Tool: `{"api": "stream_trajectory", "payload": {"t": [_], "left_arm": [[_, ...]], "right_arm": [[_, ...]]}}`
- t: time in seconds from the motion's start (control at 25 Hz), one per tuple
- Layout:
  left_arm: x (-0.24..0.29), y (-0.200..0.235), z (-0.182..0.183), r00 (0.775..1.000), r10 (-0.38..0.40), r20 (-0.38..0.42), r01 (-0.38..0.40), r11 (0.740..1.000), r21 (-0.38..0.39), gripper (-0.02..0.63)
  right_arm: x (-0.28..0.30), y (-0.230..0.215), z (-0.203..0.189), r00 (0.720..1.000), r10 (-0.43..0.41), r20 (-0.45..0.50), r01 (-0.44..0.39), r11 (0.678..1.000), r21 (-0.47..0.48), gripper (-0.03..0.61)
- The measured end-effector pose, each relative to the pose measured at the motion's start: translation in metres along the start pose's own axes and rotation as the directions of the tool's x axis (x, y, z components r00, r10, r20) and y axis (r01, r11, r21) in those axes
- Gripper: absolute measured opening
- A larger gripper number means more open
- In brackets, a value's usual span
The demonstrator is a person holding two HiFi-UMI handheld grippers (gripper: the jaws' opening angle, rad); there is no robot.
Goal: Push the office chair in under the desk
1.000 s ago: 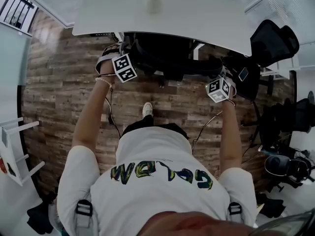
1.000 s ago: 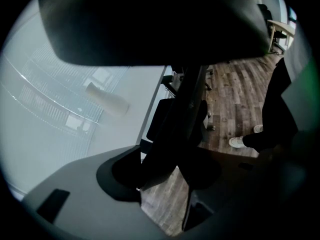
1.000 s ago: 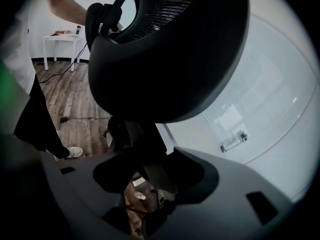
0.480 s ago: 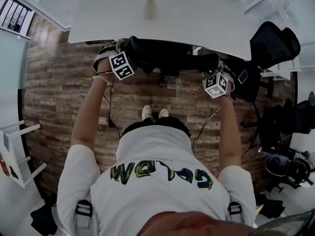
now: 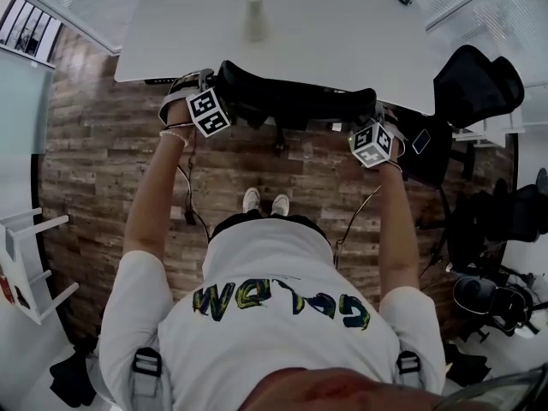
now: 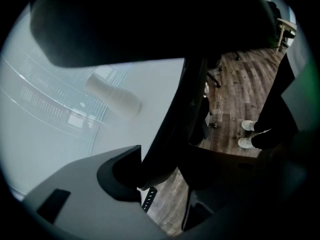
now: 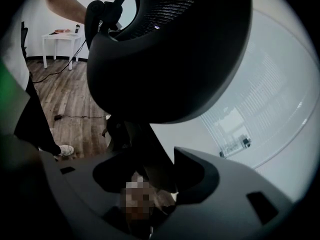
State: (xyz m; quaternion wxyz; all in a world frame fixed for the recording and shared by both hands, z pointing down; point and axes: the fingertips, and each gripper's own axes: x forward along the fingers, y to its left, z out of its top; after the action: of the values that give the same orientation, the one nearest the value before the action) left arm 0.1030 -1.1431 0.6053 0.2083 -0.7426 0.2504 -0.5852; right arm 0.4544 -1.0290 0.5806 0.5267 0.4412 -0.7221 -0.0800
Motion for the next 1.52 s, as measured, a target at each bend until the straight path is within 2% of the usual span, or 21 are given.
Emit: {"api": "stream_trajectory", "payload": {"t": [0.6,0.8,0.96,1.08,1.24,1.36,1.52], "left_arm": [[0.004,0.003,0.004,1.0,-0.01,-0.002,0.01,1.0,-0.007,0.234],[-0.006,0.0,0.005,0.999,0.014,0.031,-0.011,0.996,-0.083,0.267],[-0.025,0.001,0.006,0.997,0.059,0.053,-0.051,0.988,-0.144,0.27],[-0.05,0.003,0.008,0.989,0.102,0.105,-0.073,0.966,-0.248,0.268],[-0.087,-0.001,0.012,0.969,0.16,0.189,-0.07,0.91,-0.41,0.217],[-0.113,-0.01,0.029,0.937,0.182,0.298,-0.005,0.86,-0.51,0.204],[-0.147,-0.012,0.054,0.89,0.223,0.397,0.059,0.808,-0.586,0.191]], "right_arm": [[0.003,-0.006,-0.002,0.999,0.028,0.025,-0.027,1.0,-0.012,0.235],[-0.006,-0.004,-0.002,0.999,0.028,0.03,-0.029,0.999,0.034,0.258],[-0.028,-0.014,-0.006,0.999,-0.012,0.05,0.004,0.99,0.143,0.254],[-0.053,-0.02,-0.007,0.994,-0.047,0.1,0.019,0.963,0.271,0.221],[-0.087,-0.026,0.005,0.974,-0.112,0.199,0.014,0.899,0.439,0.181],[-0.112,-0.026,0.022,0.954,-0.144,0.261,-0.009,0.861,0.508,0.151],[-0.142,-0.026,0.053,0.92,-0.192,0.342,-0.042,0.818,0.573,0.131]]}}
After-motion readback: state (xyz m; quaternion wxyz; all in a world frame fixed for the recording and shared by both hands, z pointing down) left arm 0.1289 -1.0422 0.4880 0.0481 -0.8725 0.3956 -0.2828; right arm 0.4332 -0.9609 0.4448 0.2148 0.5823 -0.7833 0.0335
